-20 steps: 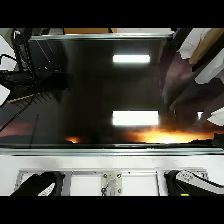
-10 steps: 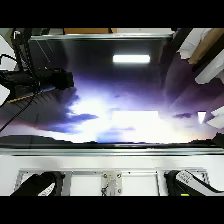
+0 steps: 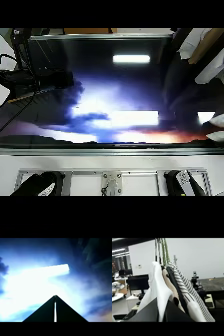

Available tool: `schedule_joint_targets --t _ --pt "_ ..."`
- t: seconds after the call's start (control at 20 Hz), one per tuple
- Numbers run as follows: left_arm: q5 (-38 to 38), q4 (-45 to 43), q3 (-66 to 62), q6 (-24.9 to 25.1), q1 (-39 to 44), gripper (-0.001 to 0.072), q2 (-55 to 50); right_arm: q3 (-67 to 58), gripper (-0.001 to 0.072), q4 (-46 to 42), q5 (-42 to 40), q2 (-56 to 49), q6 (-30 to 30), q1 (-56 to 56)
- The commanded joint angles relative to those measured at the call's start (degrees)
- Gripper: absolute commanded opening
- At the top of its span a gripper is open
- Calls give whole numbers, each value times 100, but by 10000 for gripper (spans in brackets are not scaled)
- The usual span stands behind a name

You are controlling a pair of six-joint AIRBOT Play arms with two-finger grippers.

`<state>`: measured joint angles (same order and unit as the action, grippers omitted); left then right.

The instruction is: Fold the clothes and pants, and hang the long-sleeved shirts on hangers.

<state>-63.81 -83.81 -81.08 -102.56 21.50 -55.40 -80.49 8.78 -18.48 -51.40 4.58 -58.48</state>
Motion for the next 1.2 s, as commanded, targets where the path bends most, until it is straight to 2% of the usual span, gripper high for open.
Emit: schedule_joint_targets --t 0.0,0.2,0.4,0.45,0.5,0.55,0.6,0.65,0.7,0.75,0.8,0.95,1.0,1.05,1.15 --pt "0 -13 2 9 -4 14 -2 76 11 52 31 448 22 -271" --pt "-20 -13 2 9 -4 13 -2 81 13 527 35 481 24 -299" --pt "-28 -7 2 9 -4 14 -2 332 31 568 269 479 20 -299" --pt "-35 -7 2 9 -4 14 -2 409 101 566 446 476 20 -299" --pt "-61 -4 2 9 -4 14 -2 476 353 566 619 472 20 -299" --pt "-90 -4 2 9 -4 14 -2 496 574 562 798 448 20 -299" --pt "-120 -4 2 9 -4 14 -2 496 668 562 1038 452 20 -297" --pt "-118 -4 2 9 -4 14 -2 496 665 538 1349 507 20 -297" --pt "-109 -4 2 9 -4 14 -2 496 628 540 1751 588 20 -297" --pt "-111 -4 2 9 -4 14 -2 496 552 542 2258 654 15 -297" --pt "-111 -7 2 9 -4 14 -2 496 477 542 3005 704 17 -297" --pt "-109 -11 4 9 -4 14 -2 496 444 542 5884 717 15 -212" --pt "-107 -17 4 9 -4 14 -11 501 330 531 6389 671 -4 13" --pt "-109 -17 7 9 -4 14 -28 520 302 420 6688 608 -92 413" --pt "-105 -22 13 9 -4 14 -111 557 309 -297 6763 505 -535 1464"
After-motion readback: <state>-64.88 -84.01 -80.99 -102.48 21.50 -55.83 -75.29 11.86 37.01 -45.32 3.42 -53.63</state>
